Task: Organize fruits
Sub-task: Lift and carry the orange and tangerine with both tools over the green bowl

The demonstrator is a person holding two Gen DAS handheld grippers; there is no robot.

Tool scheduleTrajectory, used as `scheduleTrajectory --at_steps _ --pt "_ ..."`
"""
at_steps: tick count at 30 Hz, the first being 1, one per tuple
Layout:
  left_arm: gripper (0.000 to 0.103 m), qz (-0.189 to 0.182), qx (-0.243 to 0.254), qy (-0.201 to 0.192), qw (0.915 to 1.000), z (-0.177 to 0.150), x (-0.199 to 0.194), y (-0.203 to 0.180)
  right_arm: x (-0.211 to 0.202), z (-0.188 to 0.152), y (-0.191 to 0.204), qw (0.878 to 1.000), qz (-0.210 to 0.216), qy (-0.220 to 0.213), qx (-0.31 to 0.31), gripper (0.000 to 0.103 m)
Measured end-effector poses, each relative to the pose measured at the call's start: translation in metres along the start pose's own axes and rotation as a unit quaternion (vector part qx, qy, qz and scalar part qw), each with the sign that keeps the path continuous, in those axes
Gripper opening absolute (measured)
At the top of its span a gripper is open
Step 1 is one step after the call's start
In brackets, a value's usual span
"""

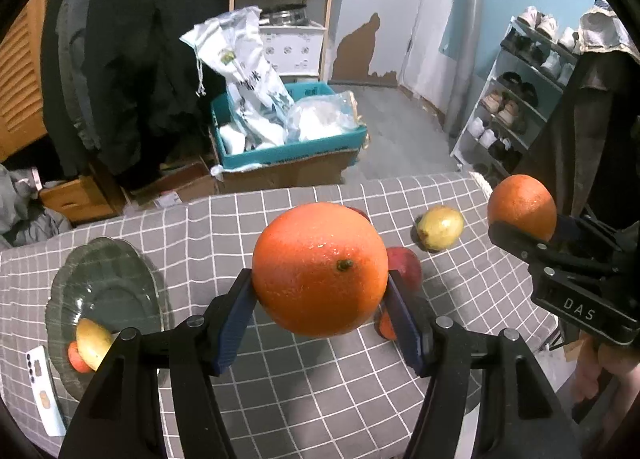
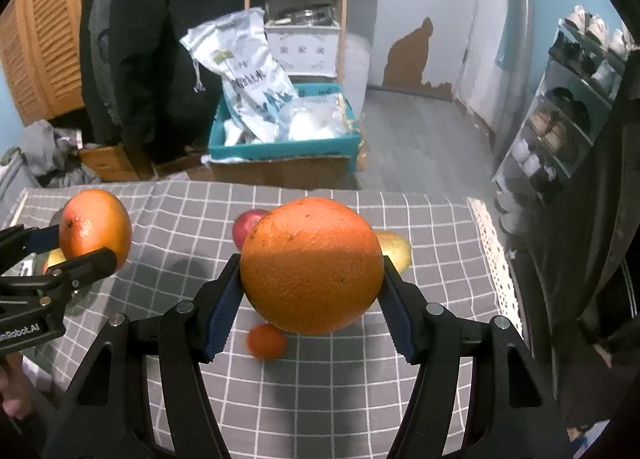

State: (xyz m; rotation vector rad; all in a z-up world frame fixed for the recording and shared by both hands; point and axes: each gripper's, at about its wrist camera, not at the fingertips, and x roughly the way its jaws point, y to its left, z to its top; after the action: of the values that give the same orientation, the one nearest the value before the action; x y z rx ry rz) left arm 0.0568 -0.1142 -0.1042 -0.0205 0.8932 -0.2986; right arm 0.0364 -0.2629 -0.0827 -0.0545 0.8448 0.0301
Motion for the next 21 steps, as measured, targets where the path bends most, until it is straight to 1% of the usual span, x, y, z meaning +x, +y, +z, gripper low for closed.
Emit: scheduleTrajectory --at_steps 8,21 --pt "0.066 0.004 -0.009 -0.018 0.9998 0.003 -0.017 0.013 -0.014 0.010 0.016 1.000 0.010 -0.020 -0.012 0.065" --pt "0.066 0.032 -0.026 -0.041 0.9983 0.002 -0.039 0.045 -0.015 0.027 0.055 0.998 0.035 -0.033 -0.035 0.065"
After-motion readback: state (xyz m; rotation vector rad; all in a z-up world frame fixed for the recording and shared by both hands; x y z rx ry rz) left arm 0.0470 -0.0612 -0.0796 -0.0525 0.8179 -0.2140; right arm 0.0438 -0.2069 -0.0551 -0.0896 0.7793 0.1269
